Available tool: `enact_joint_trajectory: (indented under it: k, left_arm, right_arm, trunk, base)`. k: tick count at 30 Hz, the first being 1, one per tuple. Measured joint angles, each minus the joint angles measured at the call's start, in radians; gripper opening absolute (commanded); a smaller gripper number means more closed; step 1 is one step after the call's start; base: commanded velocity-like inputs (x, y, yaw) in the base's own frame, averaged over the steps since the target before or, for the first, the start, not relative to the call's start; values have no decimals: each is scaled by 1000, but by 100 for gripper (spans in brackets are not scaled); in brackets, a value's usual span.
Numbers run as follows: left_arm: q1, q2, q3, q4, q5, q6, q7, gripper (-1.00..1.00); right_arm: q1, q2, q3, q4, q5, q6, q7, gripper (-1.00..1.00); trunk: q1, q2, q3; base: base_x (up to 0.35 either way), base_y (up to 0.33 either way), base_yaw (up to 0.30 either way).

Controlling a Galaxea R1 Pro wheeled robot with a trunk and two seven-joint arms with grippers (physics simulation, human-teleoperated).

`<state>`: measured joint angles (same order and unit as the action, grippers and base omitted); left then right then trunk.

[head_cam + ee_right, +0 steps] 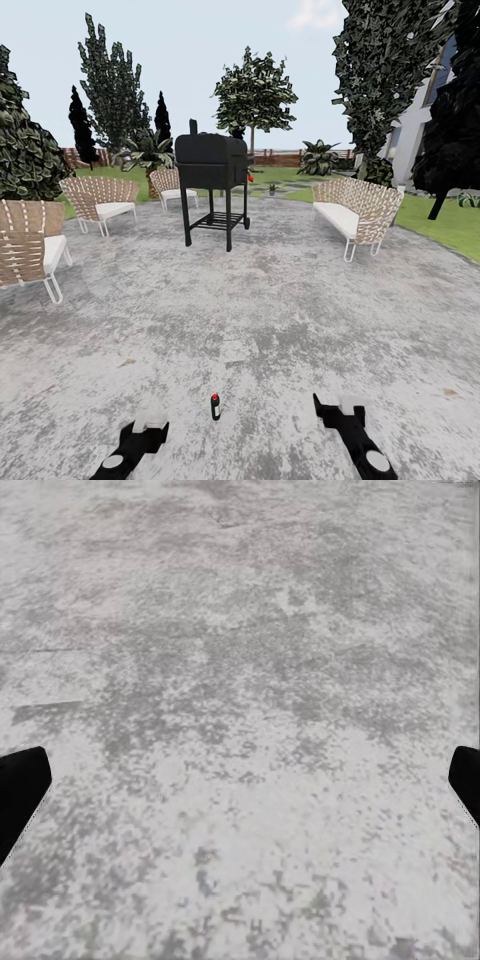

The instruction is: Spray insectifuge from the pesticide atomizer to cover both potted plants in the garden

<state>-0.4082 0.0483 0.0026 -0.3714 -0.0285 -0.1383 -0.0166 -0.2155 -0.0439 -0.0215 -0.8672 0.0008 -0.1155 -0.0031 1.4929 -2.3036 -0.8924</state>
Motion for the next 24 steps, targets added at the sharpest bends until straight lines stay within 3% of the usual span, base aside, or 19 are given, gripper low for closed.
enact_joint_trajectory:
  k: [3, 12, 16, 24]
  left_arm:
    - [-3, 1, -1, -4, -5, 11, -9, 100]
    - [1, 5, 0, -6, -15, 16, -21, 100]
    - [2, 3, -1, -5, -15, 15, -21, 100]
    - [2, 1, -1, -5, -14, 14, -23, 100]
  right_arm:
    - [-36, 4, 2, -6, 0, 30, 1, 100]
    - [-54, 8, 9, -12, 3, 45, 6, 100]
    - [-54, 9, 9, -19, 2, 46, 5, 100]
    - [-54, 11, 13, -16, 2, 48, 5, 100]
  trunk:
    - [0, 0, 0]
    - [0, 0, 0]
    - [-1, 0, 0]
    - [0, 0, 0]
  base:
    - [0, 0, 0]
    - [17, 0, 0]
    - [301, 79, -11]
    - [275, 225, -240]
